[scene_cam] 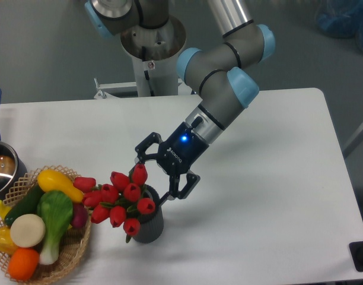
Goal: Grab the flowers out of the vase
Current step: 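Lower the gripper around the tulip stems above the vase rim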
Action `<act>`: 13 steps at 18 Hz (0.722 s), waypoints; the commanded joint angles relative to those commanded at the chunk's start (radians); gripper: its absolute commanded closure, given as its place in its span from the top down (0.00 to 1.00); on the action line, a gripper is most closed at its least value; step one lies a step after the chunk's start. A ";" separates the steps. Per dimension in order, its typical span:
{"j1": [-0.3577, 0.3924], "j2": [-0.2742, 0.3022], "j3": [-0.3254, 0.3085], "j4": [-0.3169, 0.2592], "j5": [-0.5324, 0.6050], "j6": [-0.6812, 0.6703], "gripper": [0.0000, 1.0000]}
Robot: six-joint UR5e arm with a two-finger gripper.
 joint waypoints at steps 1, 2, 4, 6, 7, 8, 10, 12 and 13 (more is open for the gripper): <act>0.002 0.000 0.002 -0.002 -0.002 0.000 1.00; 0.000 -0.005 0.006 0.000 0.000 0.000 1.00; -0.006 -0.021 0.024 0.000 0.000 0.000 1.00; -0.020 -0.037 0.050 -0.002 0.006 -0.002 1.00; -0.026 -0.044 0.058 -0.002 0.008 -0.003 1.00; -0.028 -0.044 0.060 -0.002 0.009 -0.003 1.00; -0.034 -0.046 0.063 -0.002 0.009 -0.003 1.00; -0.040 -0.051 0.063 -0.002 0.009 -0.003 1.00; -0.044 -0.052 0.063 -0.002 0.009 -0.003 1.00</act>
